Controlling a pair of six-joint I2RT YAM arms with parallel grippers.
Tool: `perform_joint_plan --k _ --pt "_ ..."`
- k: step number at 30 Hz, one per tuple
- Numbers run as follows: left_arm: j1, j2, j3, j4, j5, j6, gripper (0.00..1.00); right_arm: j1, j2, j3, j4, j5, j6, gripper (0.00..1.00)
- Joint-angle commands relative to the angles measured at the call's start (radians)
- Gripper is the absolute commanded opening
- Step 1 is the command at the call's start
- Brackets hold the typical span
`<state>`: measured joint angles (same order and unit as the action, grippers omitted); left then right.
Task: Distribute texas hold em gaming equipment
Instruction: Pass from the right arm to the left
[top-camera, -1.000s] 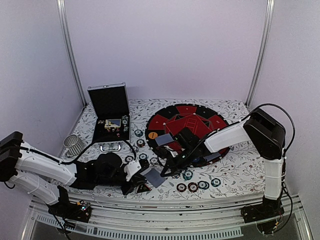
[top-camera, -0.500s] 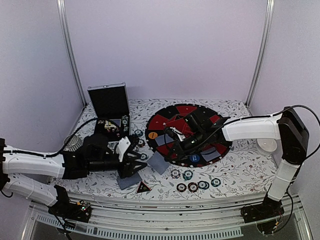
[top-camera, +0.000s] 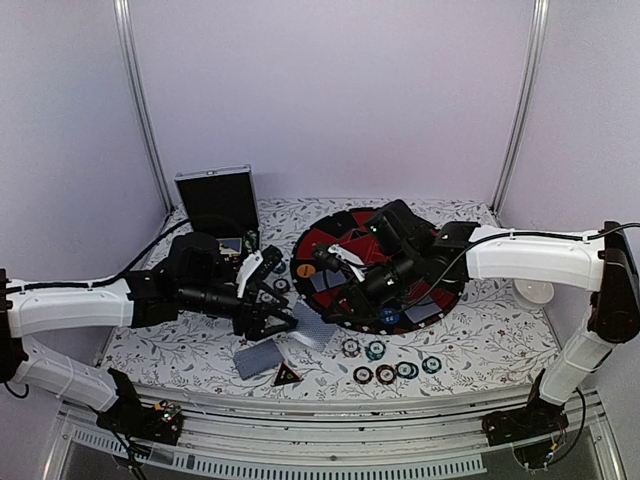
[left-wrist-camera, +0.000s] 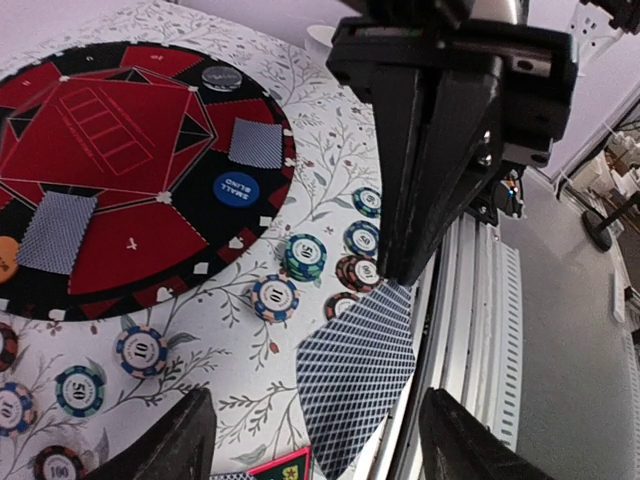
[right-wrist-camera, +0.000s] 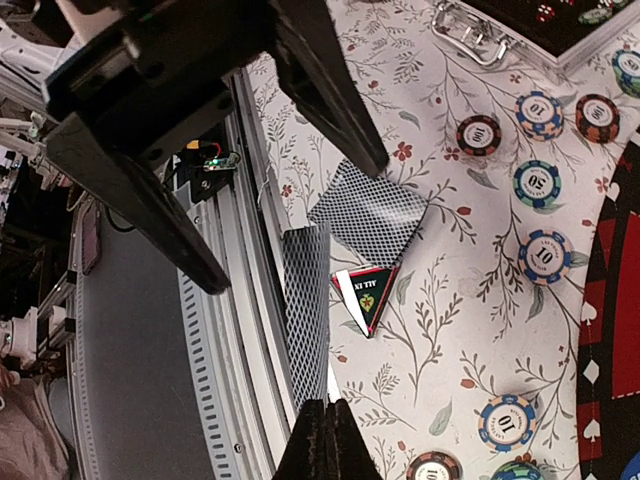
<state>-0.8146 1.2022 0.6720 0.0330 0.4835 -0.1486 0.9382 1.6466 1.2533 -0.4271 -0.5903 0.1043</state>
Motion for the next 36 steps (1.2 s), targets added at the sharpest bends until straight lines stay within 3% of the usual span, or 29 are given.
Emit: perform_joint_plan --k 1,5,8,11,13,14,17,20,23,26,32,34,36 --pt "0.012 0.033 0.024 -0.023 0.102 0.027 0.71 0.033 -0.024 0.040 -0.032 0.008 -0.074 0.02" --pt "0.011 0.050 0.008 0.015 0.114 0.031 0.62 0.051 -0.021 0.059 -0.038 0.003 -0.093 0.02" --pt "0.012 0.070 0.006 0.032 0.156 0.022 0.50 0.055 -0.024 0.066 -0.033 0.004 -0.092 0.02" --pt "0.010 0.081 0.001 0.069 0.218 0.012 0.28 0.054 -0.017 0.069 -0.029 0.004 -0.094 0.02" --pt "0.011 0.078 -0.005 0.098 0.257 0.004 0.05 0.055 -0.015 0.067 -0.026 0.008 -0.094 0.02" --pt "0.011 0.073 -0.010 0.113 0.265 -0.002 0.00 0.055 -0.017 0.065 -0.024 0.015 -0.094 0.02" --pt "0.011 0.028 -0.047 0.184 0.221 -0.040 0.00 0.049 -0.050 0.043 0.006 0.100 -0.094 0.06" --pt "0.015 -0.041 -0.111 0.322 0.119 -0.120 0.00 0.001 -0.144 -0.046 0.142 0.154 -0.043 0.41" --pt "0.014 -0.089 -0.199 0.543 0.075 -0.241 0.00 -0.016 -0.243 -0.188 0.424 0.116 0.055 0.59" --pt "0.014 -0.118 -0.237 0.672 0.031 -0.304 0.00 -0.005 -0.245 -0.262 0.622 0.083 0.134 0.64" --pt "0.015 -0.150 -0.230 0.654 -0.008 -0.283 0.00 0.030 -0.142 -0.232 0.713 0.029 0.182 0.69" --pt "0.015 -0.161 -0.231 0.647 -0.012 -0.275 0.00 0.040 -0.113 -0.216 0.709 0.017 0.175 0.68" --pt "0.014 -0.166 -0.233 0.648 -0.009 -0.273 0.00 0.042 -0.096 -0.211 0.711 0.014 0.175 0.60"
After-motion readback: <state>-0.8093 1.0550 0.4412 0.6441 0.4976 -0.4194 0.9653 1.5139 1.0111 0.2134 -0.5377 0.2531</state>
